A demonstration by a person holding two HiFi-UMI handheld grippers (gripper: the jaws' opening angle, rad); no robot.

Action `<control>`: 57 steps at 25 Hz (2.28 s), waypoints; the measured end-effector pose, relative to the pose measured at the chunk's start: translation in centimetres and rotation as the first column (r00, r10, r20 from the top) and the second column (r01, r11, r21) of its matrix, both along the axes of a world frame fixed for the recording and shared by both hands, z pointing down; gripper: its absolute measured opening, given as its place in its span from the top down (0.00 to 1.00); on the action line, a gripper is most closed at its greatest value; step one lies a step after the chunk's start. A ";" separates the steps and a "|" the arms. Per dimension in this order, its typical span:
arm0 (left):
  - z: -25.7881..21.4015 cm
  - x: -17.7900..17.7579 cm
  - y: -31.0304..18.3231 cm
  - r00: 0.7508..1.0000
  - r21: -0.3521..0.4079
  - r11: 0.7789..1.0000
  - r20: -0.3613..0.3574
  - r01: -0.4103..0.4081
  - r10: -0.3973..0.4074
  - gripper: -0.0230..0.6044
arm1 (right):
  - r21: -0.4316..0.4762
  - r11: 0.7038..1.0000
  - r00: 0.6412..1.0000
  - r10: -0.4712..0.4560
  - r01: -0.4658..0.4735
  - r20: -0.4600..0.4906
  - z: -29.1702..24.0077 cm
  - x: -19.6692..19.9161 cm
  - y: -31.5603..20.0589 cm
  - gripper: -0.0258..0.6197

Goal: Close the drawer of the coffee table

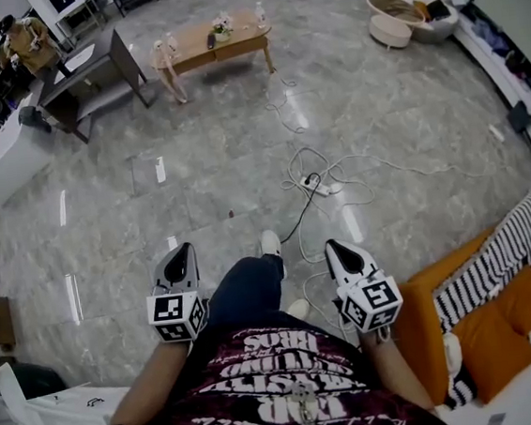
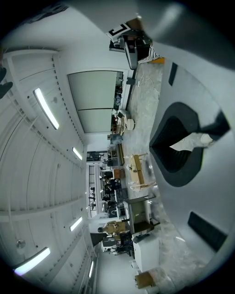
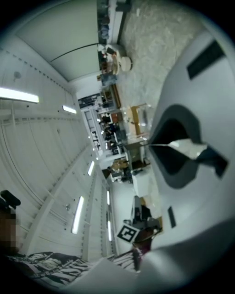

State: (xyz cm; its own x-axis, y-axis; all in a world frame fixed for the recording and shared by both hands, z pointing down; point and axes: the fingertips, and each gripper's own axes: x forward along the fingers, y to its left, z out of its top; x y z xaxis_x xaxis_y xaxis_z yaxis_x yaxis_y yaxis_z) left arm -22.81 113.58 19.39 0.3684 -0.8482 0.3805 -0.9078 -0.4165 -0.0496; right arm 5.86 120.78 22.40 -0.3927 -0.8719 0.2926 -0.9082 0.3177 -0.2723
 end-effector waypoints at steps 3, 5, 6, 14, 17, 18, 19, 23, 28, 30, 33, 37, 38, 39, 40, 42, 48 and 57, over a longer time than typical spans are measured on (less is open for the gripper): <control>0.9 0.4 -0.3 1.000 -0.016 1.000 -0.004 -0.003 0.003 0.93 | -0.012 1.000 1.000 0.012 -0.012 0.002 0.4 0.6 -0.1 0.91; 1.5 1.0 -0.8 1.000 -0.025 1.000 -0.013 -0.014 0.014 0.93 | -0.025 0.999 1.000 0.022 -0.022 -0.002 0.7 1.1 -0.3 0.91; 1.8 1.3 -1.0 1.000 -0.029 0.999 -0.019 -0.019 0.019 0.93 | -0.034 0.999 1.000 0.025 -0.025 -0.005 0.9 1.4 -0.4 0.91; 5.8 -2.1 -3.3 0.997 -0.121 0.991 -0.050 0.054 -0.060 0.93 | -0.157 0.987 0.999 -0.043 0.042 -0.002 4.0 -1.1 -4.1 0.91; 7.6 -5.3 -4.5 0.990 -0.170 0.978 -0.055 0.118 -0.129 0.93 | -0.183 0.977 0.994 -0.109 0.105 -0.009 4.9 -4.1 -7.0 0.91; 8.0 -6.2 -5.1 0.988 -0.179 0.975 -0.058 0.133 -0.145 0.93 | -0.188 0.975 0.992 -0.126 0.122 -0.011 5.0 -5.1 -8.0 0.91; 8.2 -7.0 -5.9 0.986 -0.182 0.973 -0.062 0.143 -0.156 0.93 | -0.192 0.972 0.990 -0.140 0.134 -0.014 5.1 -6.0 -9.2 0.91; 7.9 -9.8 -11.7 0.984 -0.159 0.976 -0.082 0.146 -0.160 0.93 | -0.192 0.970 0.987 -0.158 0.149 -0.035 4.4 -9.3 -15.6 0.91; 6.6 -12.1 -18.9 0.990 -0.097 0.991 -0.099 0.093 -0.103 0.93 | -0.148 0.974 0.980 -0.185 0.172 -0.075 2.1 -14.3 -22.8 0.91; 6.8 -12.8 -20.8 0.989 -0.097 0.992 -0.120 0.078 -0.089 0.93 | -0.143 0.974 0.977 -0.191 0.177 -0.090 1.4 -15.8 -24.8 0.91; 7.5 -13.8 -23.2 0.986 -0.109 0.992 -0.148 0.064 -0.080 0.93 | -0.129 0.974 0.972 -0.204 0.188 -0.118 0.6 -17.7 -26.9 0.91; 8.3 -14.2 -25.3 0.979 -0.129 0.990 -0.188 0.051 -0.075 0.93 | -0.139 0.976 0.975 -0.182 0.165 -0.126 0.4 -18.0 -29.0 0.91; 8.3 -14.1 -25.7 0.978 -0.129 0.991 -0.194 0.049 -0.073 0.93 | -0.140 0.978 0.977 -0.171 0.154 -0.124 0.3 -17.9 -29.5 0.91; 8.3 -14.1 -26.1 0.978 -0.124 0.991 -0.197 0.048 -0.072 0.93 | -0.137 0.980 0.979 -0.163 0.146 -0.125 0.2 -17.8 -29.9 0.91; 8.2 -14.1 -26.6 0.978 -0.118 0.992 -0.197 0.049 -0.072 0.93 | -0.131 0.981 0.979 -0.159 0.142 -0.127 0.0 -17.7 -30.3 0.91; 7.9 -14.1 -27.5 0.977 -0.110 0.993 -0.199 0.052 -0.073 0.93 | -0.111 0.983 0.979 -0.161 0.147 -0.127 -0.4 -17.8 -31.1 0.91; 7.8 -14.2 -30.4 0.975 -0.108 0.992 -0.206 0.059 -0.080 0.93 | -0.081 0.979 0.976 -0.194 0.186 -0.103 0.1 -18.0 -34.2 0.91; 6.4 -13.4 -36.6 0.975 -0.091 0.987 -0.167 0.131 -0.145 0.93 | -0.068 0.964 0.962 -0.263 0.258 -0.076 0.9 -16.4 -42.8 0.91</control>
